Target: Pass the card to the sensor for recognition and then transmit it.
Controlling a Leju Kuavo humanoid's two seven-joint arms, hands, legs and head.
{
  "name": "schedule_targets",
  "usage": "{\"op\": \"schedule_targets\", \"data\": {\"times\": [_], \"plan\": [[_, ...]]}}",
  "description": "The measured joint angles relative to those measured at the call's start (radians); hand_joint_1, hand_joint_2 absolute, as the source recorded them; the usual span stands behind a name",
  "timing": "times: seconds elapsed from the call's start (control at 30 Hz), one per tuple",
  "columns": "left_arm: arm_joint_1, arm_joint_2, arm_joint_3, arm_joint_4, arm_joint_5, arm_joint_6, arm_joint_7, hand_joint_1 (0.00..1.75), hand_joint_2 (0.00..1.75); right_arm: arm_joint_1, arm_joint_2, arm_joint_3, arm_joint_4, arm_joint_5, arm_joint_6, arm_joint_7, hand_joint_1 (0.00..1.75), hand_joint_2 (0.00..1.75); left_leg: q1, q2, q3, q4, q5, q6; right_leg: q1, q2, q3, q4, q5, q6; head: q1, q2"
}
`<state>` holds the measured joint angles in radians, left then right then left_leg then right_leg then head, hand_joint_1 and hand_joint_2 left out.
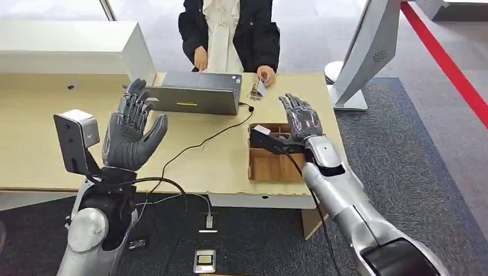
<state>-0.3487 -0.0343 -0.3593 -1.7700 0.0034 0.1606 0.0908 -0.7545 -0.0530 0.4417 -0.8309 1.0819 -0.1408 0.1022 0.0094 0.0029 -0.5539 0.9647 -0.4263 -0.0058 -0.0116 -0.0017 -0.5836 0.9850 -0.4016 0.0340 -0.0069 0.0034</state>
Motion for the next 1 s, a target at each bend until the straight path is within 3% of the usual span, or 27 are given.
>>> {"op": "schedule_targets", "data": {"times": [1.0], "plan": [[0.006, 0.000, 0.000, 0.000, -0.001, -0.010, 0.007, 0.00, 1.75, -0.003, -0.022, -0.009, 0.055, -0.019, 0.020, 0.005, 0.00, 1.75, 0.000, 0.000, 0.000, 0.000, 0.000, 0.000, 0.000, 0.000, 0.000, 0.000, 0.000, 0.000, 0.000, 0.000]]}}
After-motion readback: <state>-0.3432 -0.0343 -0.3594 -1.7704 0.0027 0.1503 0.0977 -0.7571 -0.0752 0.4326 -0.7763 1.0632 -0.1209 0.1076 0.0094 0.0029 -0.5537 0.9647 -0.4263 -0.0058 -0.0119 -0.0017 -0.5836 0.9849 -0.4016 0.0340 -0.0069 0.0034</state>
